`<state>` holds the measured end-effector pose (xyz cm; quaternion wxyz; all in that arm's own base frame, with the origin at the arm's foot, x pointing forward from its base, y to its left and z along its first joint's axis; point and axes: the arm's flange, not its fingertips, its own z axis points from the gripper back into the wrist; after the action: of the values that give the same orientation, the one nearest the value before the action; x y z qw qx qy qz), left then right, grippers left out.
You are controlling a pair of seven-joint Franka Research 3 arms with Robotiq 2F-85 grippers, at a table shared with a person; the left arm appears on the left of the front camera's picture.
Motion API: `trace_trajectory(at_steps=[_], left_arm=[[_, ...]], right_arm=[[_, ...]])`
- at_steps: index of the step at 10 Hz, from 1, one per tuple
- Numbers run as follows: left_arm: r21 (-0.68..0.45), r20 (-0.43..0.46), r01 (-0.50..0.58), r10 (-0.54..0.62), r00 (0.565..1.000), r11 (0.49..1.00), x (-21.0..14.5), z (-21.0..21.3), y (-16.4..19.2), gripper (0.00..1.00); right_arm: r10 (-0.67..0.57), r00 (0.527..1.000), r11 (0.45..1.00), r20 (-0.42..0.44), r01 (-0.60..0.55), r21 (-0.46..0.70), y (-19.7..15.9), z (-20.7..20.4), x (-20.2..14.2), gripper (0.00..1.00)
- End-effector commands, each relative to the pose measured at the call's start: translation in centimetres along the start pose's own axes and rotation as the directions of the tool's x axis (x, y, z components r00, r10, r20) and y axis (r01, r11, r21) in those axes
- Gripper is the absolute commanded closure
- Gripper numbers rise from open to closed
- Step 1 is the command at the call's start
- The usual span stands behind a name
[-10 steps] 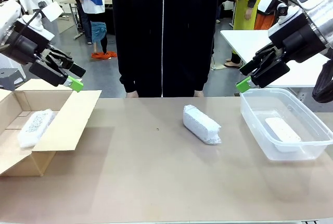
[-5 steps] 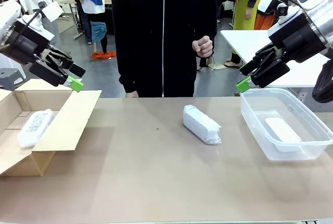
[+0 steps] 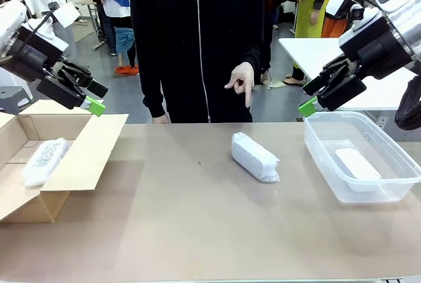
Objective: Separate and place wrapped and unwrapped clocks.
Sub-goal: Pick up the Digital clock indicated by the person.
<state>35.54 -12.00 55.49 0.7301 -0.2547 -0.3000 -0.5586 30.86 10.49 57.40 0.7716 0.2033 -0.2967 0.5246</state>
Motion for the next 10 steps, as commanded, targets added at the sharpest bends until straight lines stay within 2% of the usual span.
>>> trace_trajectory(at_steps=[1,10], left_arm=[[0.012,0.02,0.008,-0.008,1.0,1.0,0.15,-0.1,-0.03,0.0],[0.012,0.02,0.008,-0.008,1.0,1.0,0.15,-0.1,-0.03,0.0]], right_arm=[[0.006,1.0,1.0,0.022,-0.007,0.026,-0.08,-0.15,0.04,0.0],[0.006,1.0,1.0,0.022,-0.007,0.026,-0.08,-0.15,0.04,0.0]])
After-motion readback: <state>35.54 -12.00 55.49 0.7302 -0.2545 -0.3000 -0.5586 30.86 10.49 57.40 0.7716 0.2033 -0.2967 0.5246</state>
